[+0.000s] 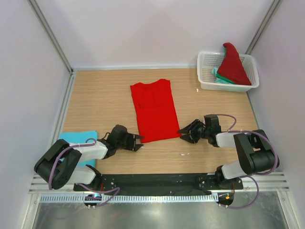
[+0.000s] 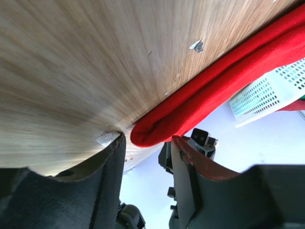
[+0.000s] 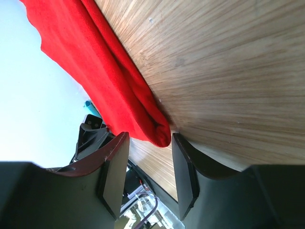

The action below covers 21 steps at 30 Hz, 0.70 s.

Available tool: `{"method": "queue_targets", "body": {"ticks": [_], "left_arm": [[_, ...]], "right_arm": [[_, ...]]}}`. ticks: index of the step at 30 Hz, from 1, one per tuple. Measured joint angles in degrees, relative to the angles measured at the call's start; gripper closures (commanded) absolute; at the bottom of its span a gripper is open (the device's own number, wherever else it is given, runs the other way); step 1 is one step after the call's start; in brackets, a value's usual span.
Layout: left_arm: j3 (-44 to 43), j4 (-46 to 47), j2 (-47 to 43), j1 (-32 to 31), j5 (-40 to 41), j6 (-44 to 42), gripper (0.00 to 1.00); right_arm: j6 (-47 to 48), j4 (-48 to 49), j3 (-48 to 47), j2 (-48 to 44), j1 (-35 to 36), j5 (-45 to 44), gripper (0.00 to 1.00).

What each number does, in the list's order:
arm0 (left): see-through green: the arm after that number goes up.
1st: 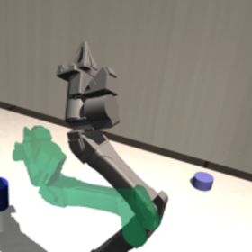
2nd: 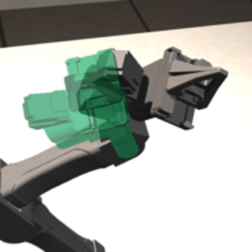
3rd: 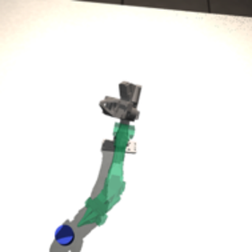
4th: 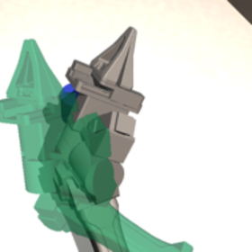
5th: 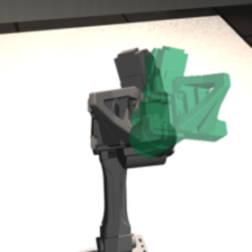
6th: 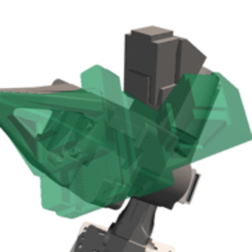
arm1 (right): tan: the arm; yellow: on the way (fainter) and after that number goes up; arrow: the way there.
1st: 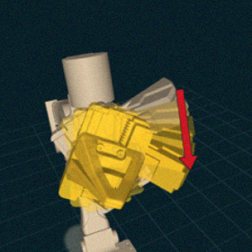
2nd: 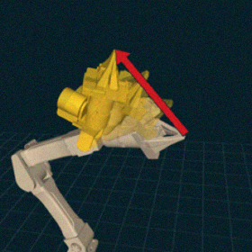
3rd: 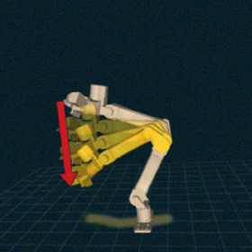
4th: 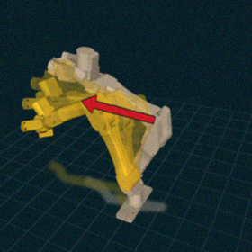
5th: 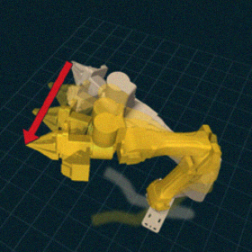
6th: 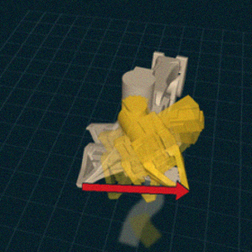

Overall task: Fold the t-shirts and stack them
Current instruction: Fold the tshirt

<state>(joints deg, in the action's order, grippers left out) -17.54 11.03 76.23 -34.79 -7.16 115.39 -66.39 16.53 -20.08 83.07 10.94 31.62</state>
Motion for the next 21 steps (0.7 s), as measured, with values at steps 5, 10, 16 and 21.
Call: {"method": "queue_targets", "body": {"ticks": [5,10,16,21], "left_arm": [[0.63,2.62,1.25,-0.13,0.17,0.13,0.64],[2.36,6.86,2.45,-0.35,1.2,0.39,0.86],[3.1,13.35,5.66,-0.04,4.37,-1.2,1.0],[1.7,9.38,3.63,0.48,4.57,-6.49,1.0]], "right_arm": [[-0.22,1.86,0.0,1.44,0.0,-0.02,0.6],[0.07,4.7,-0.09,4.07,0.15,0.68,0.76],[1.84,6.82,-1.6,8.33,0.37,2.64,0.99],[5.75,2.34,-2.25,5.62,1.05,1.95,0.98]]}}
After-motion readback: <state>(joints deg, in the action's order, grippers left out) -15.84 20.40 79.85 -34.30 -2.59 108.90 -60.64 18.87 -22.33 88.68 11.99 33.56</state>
